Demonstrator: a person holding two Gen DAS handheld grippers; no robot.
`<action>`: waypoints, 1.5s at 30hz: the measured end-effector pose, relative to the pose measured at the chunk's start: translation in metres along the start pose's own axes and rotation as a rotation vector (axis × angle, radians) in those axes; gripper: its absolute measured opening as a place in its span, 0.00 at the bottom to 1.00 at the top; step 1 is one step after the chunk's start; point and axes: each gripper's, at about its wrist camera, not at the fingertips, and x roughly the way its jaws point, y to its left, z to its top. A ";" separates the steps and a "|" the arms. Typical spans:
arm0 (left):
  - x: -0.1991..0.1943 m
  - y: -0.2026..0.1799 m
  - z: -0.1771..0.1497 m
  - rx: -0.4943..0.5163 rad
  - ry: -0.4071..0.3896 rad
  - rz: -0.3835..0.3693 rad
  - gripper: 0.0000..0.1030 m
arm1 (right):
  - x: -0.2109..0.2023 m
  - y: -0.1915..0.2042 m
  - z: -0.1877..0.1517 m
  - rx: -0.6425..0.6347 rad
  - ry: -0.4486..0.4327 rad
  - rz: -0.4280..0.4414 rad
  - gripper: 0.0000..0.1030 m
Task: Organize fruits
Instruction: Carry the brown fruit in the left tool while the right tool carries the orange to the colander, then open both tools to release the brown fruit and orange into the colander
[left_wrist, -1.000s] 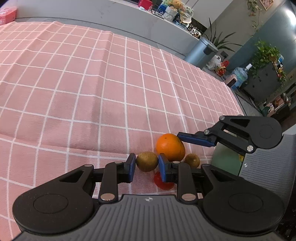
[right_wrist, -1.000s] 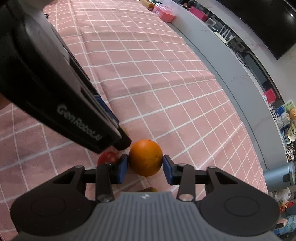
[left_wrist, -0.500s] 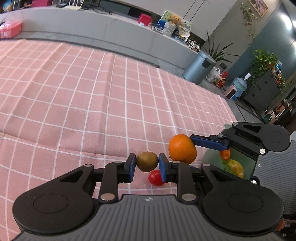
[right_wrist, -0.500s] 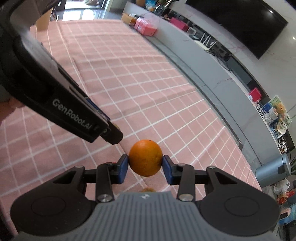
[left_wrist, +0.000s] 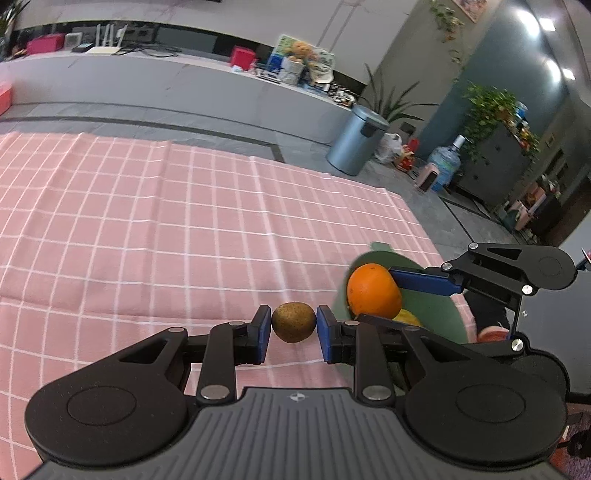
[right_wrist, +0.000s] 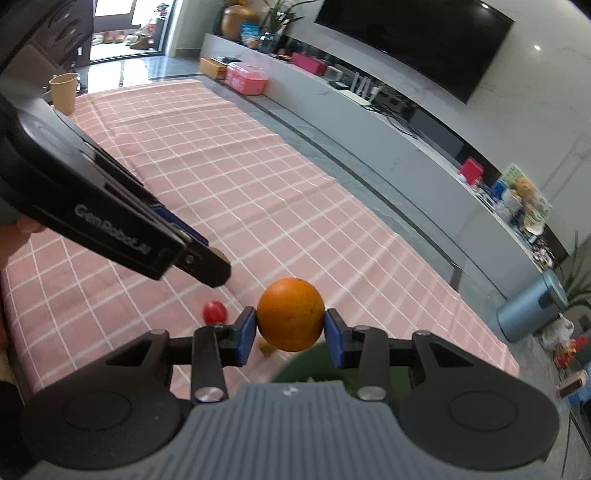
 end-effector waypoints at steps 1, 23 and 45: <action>0.001 -0.005 0.000 0.010 0.001 -0.004 0.29 | -0.003 -0.003 -0.003 0.006 0.003 -0.006 0.35; 0.057 -0.078 -0.008 0.158 0.101 -0.070 0.29 | -0.003 -0.085 -0.105 0.213 0.171 -0.052 0.36; 0.108 -0.086 0.005 0.222 0.151 -0.009 0.29 | 0.048 -0.116 -0.118 0.231 0.178 -0.078 0.36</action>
